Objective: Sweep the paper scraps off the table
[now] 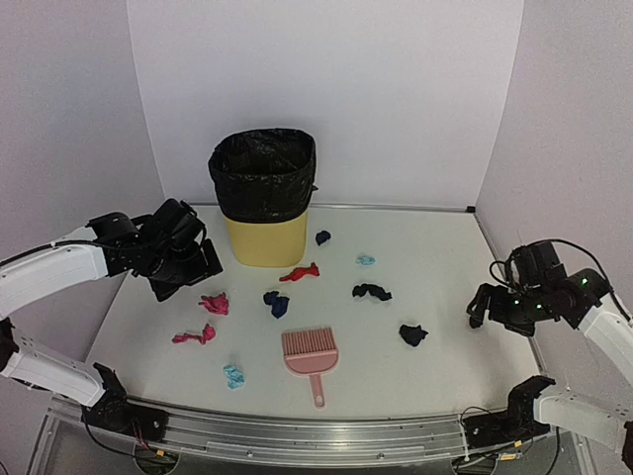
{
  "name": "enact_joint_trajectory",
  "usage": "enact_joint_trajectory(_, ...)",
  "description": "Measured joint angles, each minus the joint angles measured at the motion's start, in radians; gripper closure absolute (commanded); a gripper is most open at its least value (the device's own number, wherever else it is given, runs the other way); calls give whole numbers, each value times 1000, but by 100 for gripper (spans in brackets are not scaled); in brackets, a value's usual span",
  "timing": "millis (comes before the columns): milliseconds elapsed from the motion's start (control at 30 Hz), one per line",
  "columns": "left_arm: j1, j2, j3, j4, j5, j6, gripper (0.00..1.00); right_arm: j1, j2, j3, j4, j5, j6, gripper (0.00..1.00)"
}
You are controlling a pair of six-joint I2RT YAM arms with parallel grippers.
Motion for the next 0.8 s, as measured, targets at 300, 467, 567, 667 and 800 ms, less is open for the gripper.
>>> enact_joint_trajectory(300,0,12,-18,23,22,37,0,47,99,28,29,-194,-10,2)
enact_joint_trajectory(467,0,70,-35,73,47,73,0,398,268,89,52,-83,8,2)
enact_joint_trajectory(567,0,123,-37,91,68,92,0,580,446,187,58,15,20,2)
enact_joint_trajectory(667,0,161,-37,97,90,106,0,723,652,315,79,96,20,2)
enact_joint_trajectory(800,1,166,-37,98,101,117,0,826,850,414,116,118,29,2)
